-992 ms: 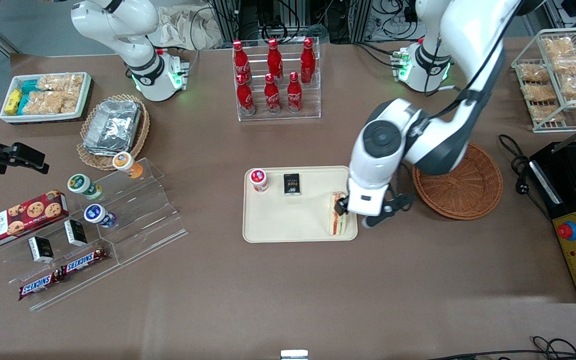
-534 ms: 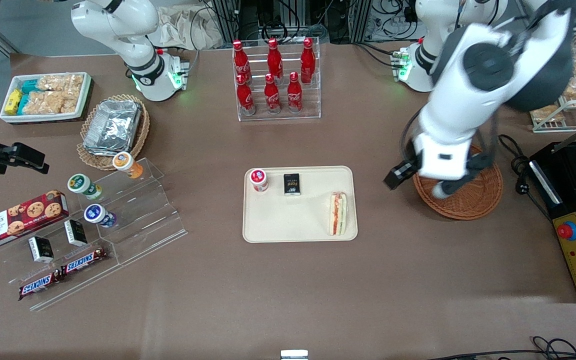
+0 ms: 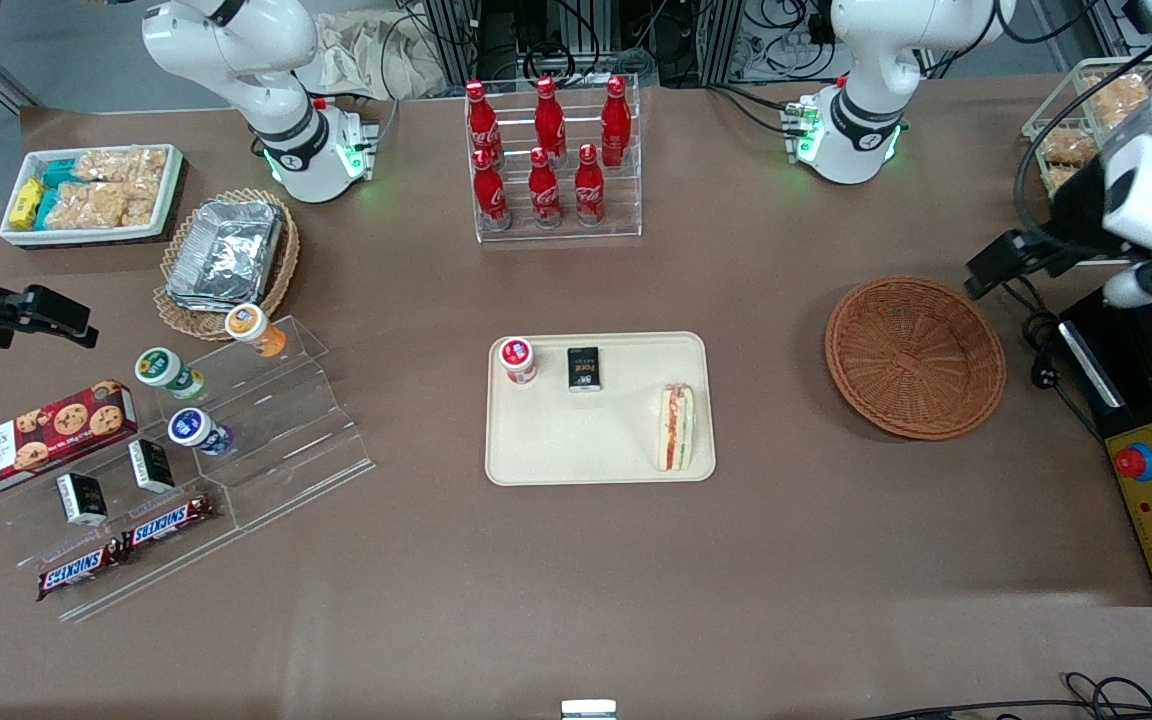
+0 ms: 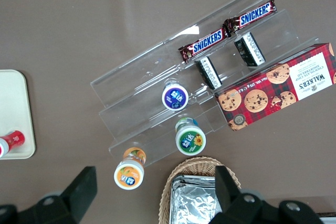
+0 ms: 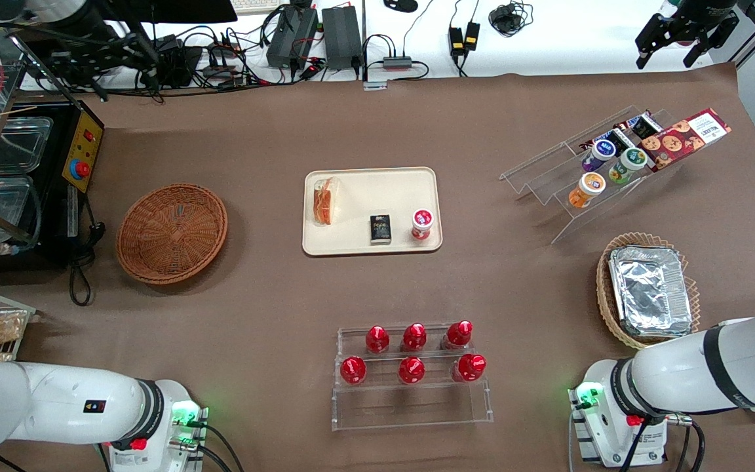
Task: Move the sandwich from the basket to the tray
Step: 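Open the left gripper and raise it away from the sandwich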
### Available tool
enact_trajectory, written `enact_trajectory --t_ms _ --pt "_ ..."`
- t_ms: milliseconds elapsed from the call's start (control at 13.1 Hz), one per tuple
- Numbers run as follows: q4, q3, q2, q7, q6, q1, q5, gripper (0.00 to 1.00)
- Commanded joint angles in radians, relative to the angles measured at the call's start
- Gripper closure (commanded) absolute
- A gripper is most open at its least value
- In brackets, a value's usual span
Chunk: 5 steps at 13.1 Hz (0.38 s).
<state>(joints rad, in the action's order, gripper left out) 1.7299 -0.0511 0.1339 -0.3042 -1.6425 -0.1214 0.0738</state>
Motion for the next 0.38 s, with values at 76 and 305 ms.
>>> enact_trajectory --t_ms 76,305 --pt "0.027 -0.013 0.069 0.120 0.074 -0.009 -0.070 0.00" --pt "-0.006 -0.013 0.055 0.298 0.130 -0.009 -0.089 0.00"
